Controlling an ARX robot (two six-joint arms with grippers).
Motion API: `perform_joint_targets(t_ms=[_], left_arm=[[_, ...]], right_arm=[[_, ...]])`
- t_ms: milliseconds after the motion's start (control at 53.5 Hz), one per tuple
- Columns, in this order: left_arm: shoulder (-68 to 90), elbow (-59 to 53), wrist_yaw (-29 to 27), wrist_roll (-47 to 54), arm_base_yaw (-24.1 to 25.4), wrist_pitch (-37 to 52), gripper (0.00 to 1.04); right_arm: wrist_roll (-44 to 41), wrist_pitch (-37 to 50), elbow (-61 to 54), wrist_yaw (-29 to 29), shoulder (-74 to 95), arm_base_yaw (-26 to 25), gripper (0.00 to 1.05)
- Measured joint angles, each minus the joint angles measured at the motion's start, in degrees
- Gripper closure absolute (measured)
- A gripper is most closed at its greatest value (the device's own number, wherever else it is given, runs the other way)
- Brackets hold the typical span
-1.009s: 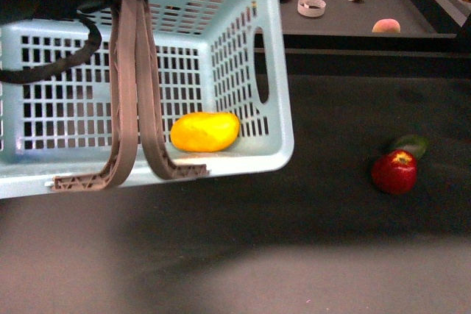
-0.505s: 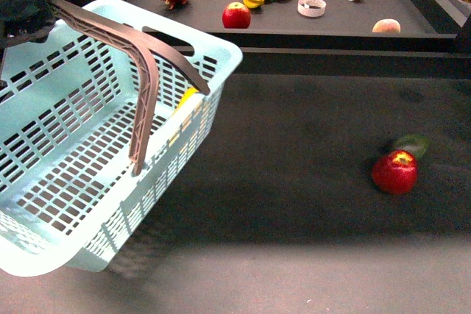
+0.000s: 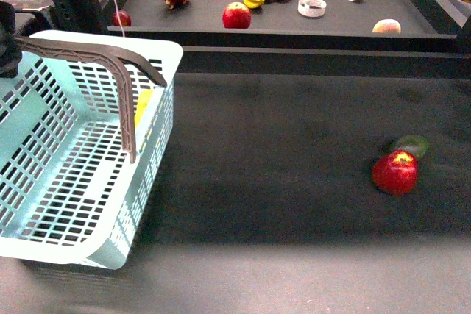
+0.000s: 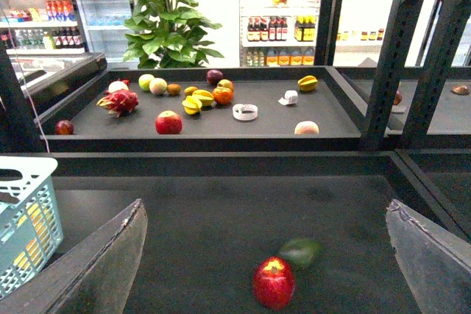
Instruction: Pick mango with right arm and hold basket with left
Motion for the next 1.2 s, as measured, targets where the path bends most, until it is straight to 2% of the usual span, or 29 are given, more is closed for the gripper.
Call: perform_joint_targets(t_ms=[150,280,430,449,636,860,1009,1196], left_arm=[[-0.5,0.1,0.3,-3.3,-0.4,-2.7,0.67],[-3.3,-0.3,0.3,-4.3,-0.3,-5.8,0.46],[-15.3,-8.6,-0.6,-1.7,-0.1,-8.4,0.08],[-16.9,-9.7,-0.6,-1.0,0.0,-8.4,0.07],[-32.0,-20.5,-1.3,7.1,4.2,-8.7,0.08],[-48.7,-30.6,-2.4,23.1,15.9,-7.6,0.08],[-54.4,-35.9,2.3,33.0,22.9,-2.6,0.08],[-54.5,-36.9,3.2,37.3,24.1,-2.2,0.08]], right_arm=[[0.0,0.0,0.0,0.0,0.0,0.0,0.08],[0.0,0.0,0.0,0.0,0.0,0.0,0.08],[0.0,0.0,0.0,0.0,0.0,0.0,0.08],[0.0,0.0,0.0,0.0,0.0,0.0,0.08],[0.0,0.0,0.0,0.0,0.0,0.0,0.08],[0.0,0.0,0.0,0.0,0.0,0.0,0.08],[0.0,0.0,0.0,0.0,0.0,0.0,0.08],[0.0,0.0,0.0,0.0,0.0,0.0,0.08]])
